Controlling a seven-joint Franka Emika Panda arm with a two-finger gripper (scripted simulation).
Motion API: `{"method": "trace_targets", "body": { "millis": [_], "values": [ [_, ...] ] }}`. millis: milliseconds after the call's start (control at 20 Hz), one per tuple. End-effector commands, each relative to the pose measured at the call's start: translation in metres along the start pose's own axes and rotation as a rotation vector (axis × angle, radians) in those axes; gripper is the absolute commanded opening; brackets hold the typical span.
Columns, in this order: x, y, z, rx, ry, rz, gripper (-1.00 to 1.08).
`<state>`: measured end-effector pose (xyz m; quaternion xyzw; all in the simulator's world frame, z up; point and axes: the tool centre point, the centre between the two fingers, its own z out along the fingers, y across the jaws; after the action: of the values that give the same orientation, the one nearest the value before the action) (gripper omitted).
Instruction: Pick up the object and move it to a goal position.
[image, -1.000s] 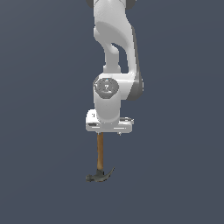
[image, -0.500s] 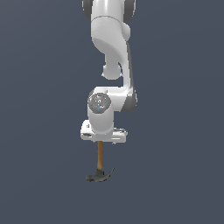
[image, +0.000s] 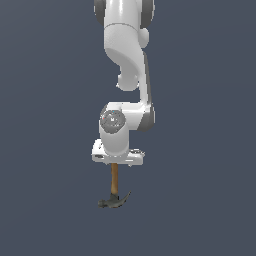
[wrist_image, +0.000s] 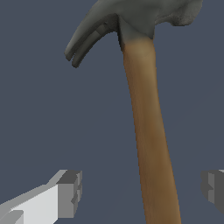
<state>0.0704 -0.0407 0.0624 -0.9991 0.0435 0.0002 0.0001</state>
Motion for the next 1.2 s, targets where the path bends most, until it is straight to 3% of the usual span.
{"method": "trace_targets", "body": {
  "millis": [0,600,650,1150],
  "values": [
    [0.0,0.0,0.009,0.0,-0.001,0.0,1.0],
    [0.001,0.0,0.046,0.0,0.0,0.0,1.0],
    [0.001,0.0,0.046,0.0,0.0,0.0,-1.0],
    [0.001,0.004,0.045,-0.002,0.002,0.005,-1.0]
  ]
}}
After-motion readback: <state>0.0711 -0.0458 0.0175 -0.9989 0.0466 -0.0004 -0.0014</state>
